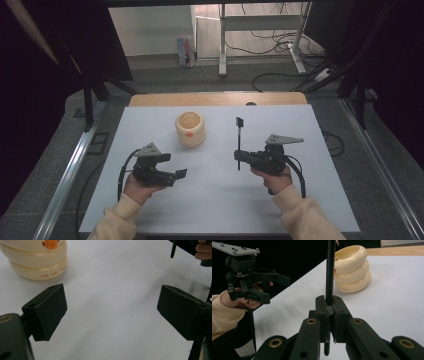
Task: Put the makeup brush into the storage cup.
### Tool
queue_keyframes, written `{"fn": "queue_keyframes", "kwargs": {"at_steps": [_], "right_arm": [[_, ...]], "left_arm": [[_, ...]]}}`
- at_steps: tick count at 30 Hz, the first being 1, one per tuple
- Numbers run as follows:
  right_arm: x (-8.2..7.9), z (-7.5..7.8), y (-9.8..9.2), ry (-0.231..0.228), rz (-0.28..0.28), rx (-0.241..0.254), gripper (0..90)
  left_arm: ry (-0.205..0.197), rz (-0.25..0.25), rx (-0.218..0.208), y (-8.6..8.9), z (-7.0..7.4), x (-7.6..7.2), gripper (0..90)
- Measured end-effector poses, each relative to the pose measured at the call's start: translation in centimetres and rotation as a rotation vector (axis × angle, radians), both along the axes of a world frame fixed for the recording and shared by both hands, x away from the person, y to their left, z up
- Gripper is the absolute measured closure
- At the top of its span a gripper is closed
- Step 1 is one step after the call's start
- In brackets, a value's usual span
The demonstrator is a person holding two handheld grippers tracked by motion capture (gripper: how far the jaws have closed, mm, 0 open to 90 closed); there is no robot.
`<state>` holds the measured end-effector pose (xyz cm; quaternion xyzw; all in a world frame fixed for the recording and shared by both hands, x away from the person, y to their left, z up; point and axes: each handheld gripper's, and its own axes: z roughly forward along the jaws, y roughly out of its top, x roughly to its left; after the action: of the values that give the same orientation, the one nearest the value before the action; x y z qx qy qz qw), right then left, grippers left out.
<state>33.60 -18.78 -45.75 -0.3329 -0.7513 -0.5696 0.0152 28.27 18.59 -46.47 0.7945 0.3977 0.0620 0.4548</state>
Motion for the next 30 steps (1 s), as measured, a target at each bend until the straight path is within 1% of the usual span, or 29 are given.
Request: {"fn": "queue_keyframes", "kwargs": {"at_steps": [5,12,13,15,18,22,23,25,27,29,30], "right_arm": [[0.0,0.0,0.0,-0.004,-0.002,-0.005,84.8],[0.0,-0.1,-0.1,-0.003,0.000,-0.007,84.8],[0.0,-0.1,-0.1,-0.002,0.000,-0.007,84.8],[0.0,0.0,-0.2,-0.004,-0.002,-0.010,84.8],[0.0,-0.1,-0.3,-0.004,-0.005,-0.010,84.9],[0.0,-0.1,-0.3,-0.003,-0.006,-0.011,84.8],[0.0,-0.1,-0.3,-0.004,-0.005,-0.013,84.8],[0.0,-0.1,-0.2,-0.007,-0.006,-0.016,84.8],[0.0,-0.1,-0.2,-0.008,-0.004,-0.014,84.8],[-0.1,-0.1,-0.1,-0.011,-0.004,-0.016,84.8],[-0.1,-0.1,-0.1,-0.011,-0.004,-0.017,84.8]], "left_arm": [[0.002,-0.005,-0.012,-0.2,0.2,0.0,10.0],[-0.002,-0.002,-0.060,-0.5,0.8,0.3,9.9],[0.001,0.003,-0.069,-0.5,0.8,0.3,9.7],[0.024,0.018,-0.075,-0.5,1.0,0.6,6.9],[0.023,0.053,-0.065,-0.5,1.2,0.9,4.5],[0.005,0.067,-0.021,-1.4,2.0,1.4,3.2],[0.008,0.070,-0.015,-1.7,2.1,1.5,3.2],[0.008,0.088,0.014,-2.3,2.3,1.9,3.1],[0.023,0.097,0.037,-2.9,2.5,2.2,3.0],[0.022,0.102,0.056,-3.3,2.6,2.4,2.9],[0.022,0.101,0.056,-3.5,2.7,2.5,3.0]]}}
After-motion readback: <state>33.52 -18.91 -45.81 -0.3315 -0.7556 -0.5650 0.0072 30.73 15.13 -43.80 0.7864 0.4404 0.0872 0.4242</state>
